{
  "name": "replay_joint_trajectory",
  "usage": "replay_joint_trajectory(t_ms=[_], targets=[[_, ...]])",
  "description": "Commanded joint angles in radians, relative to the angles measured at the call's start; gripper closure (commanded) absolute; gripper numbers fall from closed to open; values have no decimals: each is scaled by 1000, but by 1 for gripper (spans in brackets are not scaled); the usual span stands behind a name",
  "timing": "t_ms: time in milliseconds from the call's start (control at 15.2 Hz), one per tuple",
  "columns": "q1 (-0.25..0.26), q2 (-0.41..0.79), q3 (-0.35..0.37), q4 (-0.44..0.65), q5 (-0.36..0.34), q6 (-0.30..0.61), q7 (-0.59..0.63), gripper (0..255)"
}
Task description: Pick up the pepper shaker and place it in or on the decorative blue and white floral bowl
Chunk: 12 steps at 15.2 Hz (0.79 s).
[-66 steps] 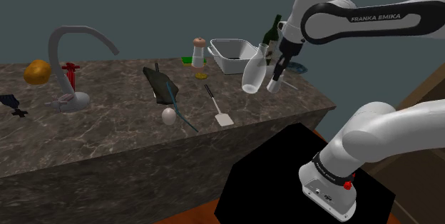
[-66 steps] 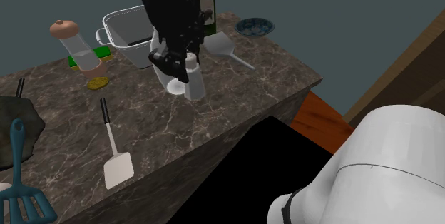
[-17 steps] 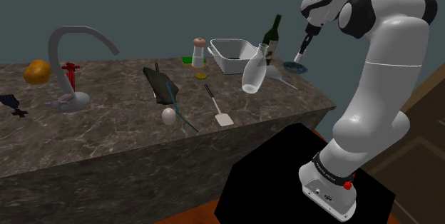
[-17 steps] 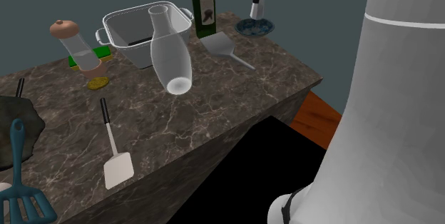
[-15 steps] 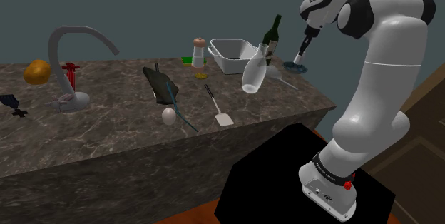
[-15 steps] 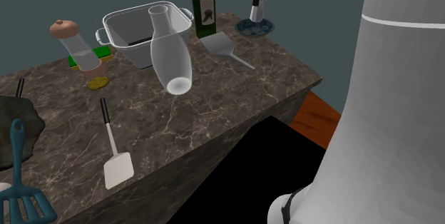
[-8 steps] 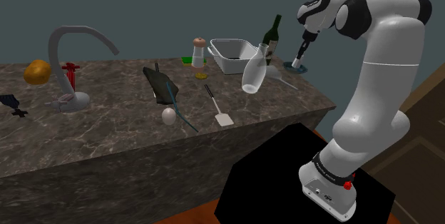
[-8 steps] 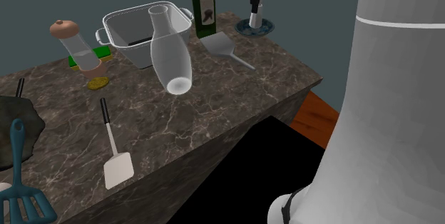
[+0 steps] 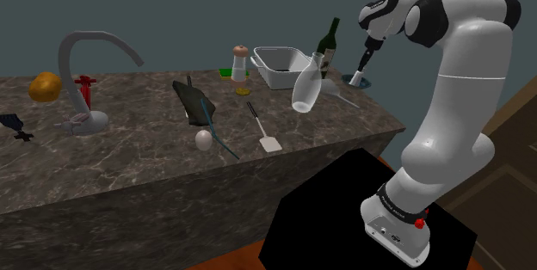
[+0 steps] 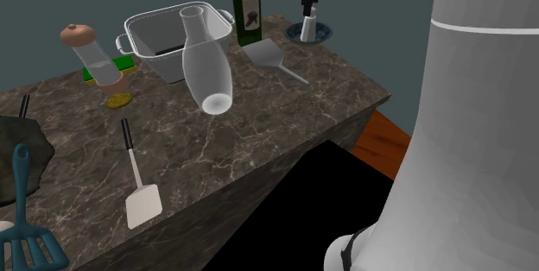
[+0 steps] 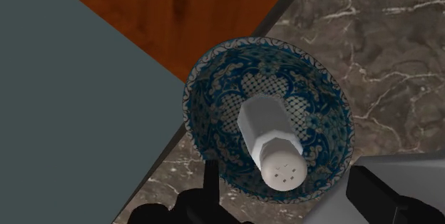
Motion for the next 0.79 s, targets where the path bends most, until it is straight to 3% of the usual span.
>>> replay_joint_trajectory(t_ms=[0,132,396,726], targets=[[0,0,0,0,0,0,0,0],[0,0,0,0,0,0,0,0],[13,-53,-16,56,-34,-102,21,0],[13,-53,-16,56,-34,-102,21,0]])
